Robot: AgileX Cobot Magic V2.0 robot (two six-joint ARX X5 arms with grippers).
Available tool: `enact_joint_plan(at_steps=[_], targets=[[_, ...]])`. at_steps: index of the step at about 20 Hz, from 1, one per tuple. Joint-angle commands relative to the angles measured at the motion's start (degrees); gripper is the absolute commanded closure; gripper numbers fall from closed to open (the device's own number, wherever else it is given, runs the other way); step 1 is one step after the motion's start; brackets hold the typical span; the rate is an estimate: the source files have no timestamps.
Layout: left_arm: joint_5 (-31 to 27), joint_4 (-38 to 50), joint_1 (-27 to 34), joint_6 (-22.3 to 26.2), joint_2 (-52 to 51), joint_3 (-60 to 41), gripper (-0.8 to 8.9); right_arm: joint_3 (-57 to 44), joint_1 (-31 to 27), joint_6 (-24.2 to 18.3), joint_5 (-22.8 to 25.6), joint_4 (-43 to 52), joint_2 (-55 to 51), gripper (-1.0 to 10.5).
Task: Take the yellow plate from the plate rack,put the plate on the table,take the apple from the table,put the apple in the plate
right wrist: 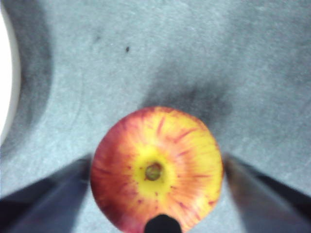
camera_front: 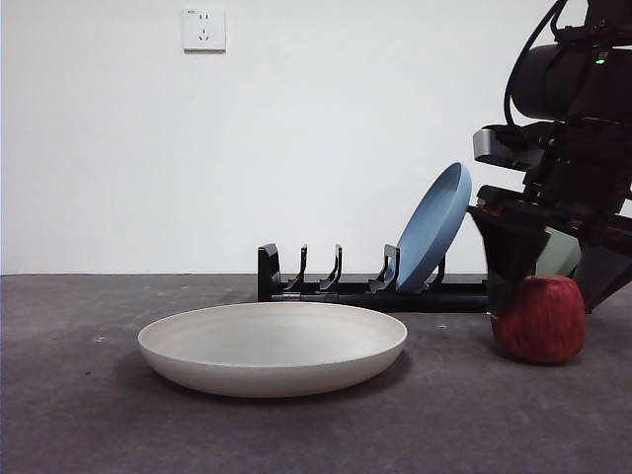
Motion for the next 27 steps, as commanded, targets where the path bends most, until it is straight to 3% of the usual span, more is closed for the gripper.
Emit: enact_joint_plan(at_steps=[1,3,5,10,14,20,27], targets=[[-0.07,0.09,-0.22,-0.42,-0.02,0.13,5.3,0.04,0.11,1.16,0.13,-0.57,0.7,7.4],[-0.04,0.09,-0.22,-0.42,-0.02,0.13,5.3,0.04,0.11,1.22,0.13,-0.92,0.7,8.2],[-0.04,0.09,-0.22,-0.42,-0.02,0.13,5.3,0.04,0.09,1.18,0.13,-1.38,0.7,9.7],[-0.09,-0.52,-0.22,-0.37,-0.02,0.13,5.3,0.09,0.48,2.16,0.13,-1.01,-2.95,9.6],[-0.17,-0.74,-0.2,-0.31,-0.02,0.13,5.31,0.11,3.98,4.59,0.13,0.87,-10.51,9.6],[-0.09,-0.85,-0.22,-0.13,-0.02,0.13,5.3,0.11,16.2,9.01,0.24,7.98,-10.88,9.6],[-0.04,-1.99,-0.22,-0.13,-0.02,0.13,5.31,0.11,26.34,11.3,3.74,17.97,-0.5,9.6]])
